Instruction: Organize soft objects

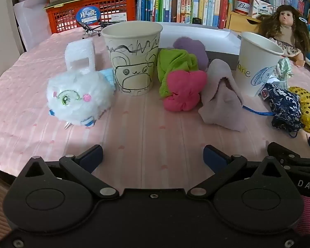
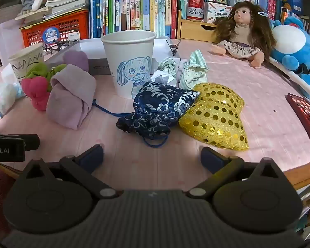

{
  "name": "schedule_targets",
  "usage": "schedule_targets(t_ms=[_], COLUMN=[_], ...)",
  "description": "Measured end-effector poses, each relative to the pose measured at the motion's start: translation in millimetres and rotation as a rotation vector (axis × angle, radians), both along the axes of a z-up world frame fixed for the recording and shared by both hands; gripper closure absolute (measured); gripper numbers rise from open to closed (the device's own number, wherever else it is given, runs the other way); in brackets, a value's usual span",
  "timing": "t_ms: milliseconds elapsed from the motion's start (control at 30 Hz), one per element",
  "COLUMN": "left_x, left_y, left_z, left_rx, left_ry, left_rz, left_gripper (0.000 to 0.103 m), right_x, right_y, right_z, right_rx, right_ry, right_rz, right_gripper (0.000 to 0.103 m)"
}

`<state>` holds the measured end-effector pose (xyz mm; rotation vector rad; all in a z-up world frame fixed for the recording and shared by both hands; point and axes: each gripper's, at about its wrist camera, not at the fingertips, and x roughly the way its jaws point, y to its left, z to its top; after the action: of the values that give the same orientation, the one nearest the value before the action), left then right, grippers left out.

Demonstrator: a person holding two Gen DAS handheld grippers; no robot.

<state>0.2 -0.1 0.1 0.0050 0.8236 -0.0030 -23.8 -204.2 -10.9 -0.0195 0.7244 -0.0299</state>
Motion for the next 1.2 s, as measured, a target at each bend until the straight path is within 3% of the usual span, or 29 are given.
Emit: schedule_targets(t_ms=[1200], left_x=[0.1], left_y=[0.1], left_z=[-0.1], left_rx=[0.000], left_ry=[0.006], left_rz=[0.001], left_gripper=[0.000], right_x=[0.7], right_y=[-0.1], right_z=[-0.2], right_rx=[0.007], right_ry=[0.006], right_rz=[-0.001], right_gripper=[0.000])
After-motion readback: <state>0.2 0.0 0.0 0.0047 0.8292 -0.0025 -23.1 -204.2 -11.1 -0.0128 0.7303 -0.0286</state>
